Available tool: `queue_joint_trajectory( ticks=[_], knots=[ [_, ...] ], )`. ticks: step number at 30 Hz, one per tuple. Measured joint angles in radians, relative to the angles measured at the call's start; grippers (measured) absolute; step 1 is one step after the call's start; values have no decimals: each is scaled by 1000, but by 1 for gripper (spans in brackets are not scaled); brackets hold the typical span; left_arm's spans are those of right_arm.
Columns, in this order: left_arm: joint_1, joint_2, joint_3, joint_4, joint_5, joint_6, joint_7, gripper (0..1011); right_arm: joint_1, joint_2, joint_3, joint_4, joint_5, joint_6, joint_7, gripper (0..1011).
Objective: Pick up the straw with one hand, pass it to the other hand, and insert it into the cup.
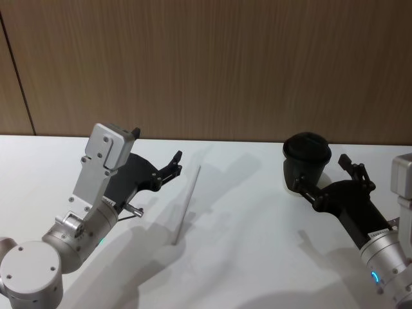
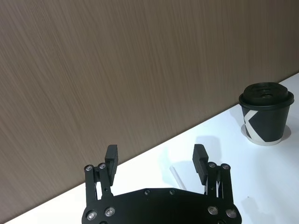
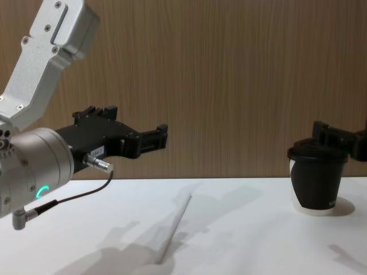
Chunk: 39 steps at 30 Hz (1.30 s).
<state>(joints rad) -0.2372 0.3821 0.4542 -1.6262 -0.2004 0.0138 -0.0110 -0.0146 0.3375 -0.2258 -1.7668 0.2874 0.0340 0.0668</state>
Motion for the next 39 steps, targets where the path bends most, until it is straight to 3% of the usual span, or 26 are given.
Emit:
queue_joint_trajectory(
  ticks=[39],
  knots=[
    [0, 0, 0, 0, 0, 0, 0, 1003, 0, 0, 0, 0, 0, 0, 0, 1001]
  ],
)
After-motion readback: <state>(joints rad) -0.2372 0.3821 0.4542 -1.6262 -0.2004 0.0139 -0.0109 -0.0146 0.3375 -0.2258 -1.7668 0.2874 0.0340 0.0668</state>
